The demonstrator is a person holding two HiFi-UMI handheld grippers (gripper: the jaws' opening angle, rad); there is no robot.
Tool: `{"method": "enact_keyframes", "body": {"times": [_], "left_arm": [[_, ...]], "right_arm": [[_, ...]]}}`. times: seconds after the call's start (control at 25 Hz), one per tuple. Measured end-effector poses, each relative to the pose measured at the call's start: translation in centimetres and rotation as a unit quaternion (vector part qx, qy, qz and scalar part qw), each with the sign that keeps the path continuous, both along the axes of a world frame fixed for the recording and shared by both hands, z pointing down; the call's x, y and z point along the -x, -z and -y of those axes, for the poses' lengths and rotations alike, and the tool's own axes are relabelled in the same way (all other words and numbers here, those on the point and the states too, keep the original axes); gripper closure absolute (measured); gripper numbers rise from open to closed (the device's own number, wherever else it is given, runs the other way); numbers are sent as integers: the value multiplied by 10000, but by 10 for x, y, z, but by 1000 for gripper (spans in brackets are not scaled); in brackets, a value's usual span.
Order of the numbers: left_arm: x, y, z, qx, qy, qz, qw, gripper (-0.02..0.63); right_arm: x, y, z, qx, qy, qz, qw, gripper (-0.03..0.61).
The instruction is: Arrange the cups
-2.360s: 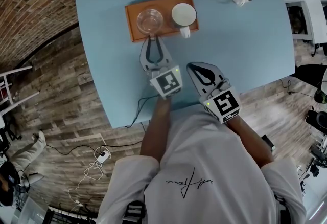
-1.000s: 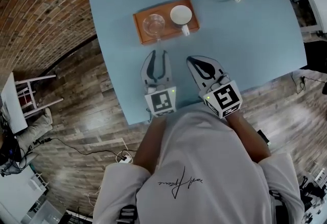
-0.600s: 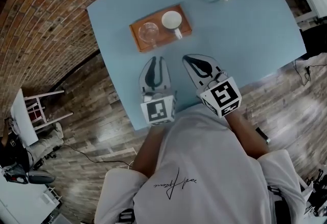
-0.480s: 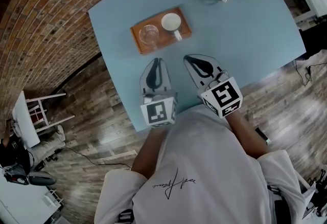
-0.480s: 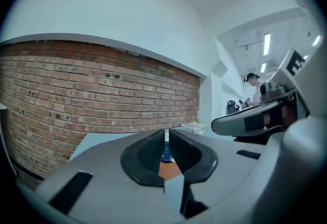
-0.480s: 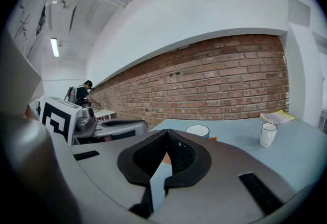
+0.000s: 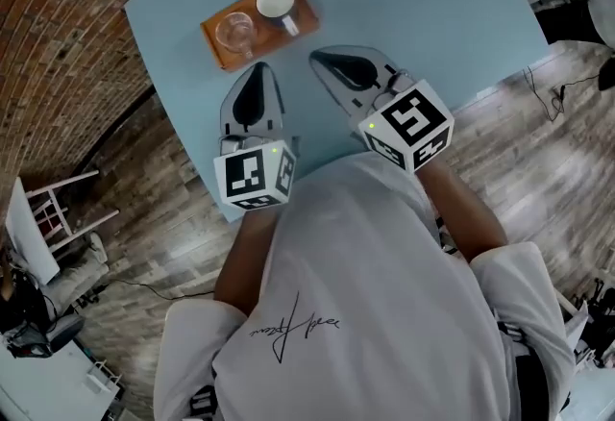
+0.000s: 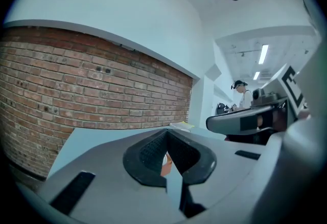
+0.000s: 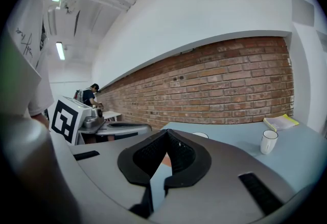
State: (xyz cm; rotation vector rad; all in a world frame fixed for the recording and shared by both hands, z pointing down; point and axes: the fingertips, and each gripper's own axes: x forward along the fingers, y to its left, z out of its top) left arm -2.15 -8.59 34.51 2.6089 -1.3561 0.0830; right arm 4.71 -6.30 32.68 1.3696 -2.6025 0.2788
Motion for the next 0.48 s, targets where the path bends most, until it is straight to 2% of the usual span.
{"method": "enact_keyframes", "body": {"times": [0.12,0.48], "left_arm": [[-4,1,-7,89,-81,-96,9999,606],[-13,10,-13,108,-330,-71,9994,606]], "right_arm": [[-3,6,-6,43,237,-61,9997,558],[10,16,-26,144,1070,-285,9937,560]]}}
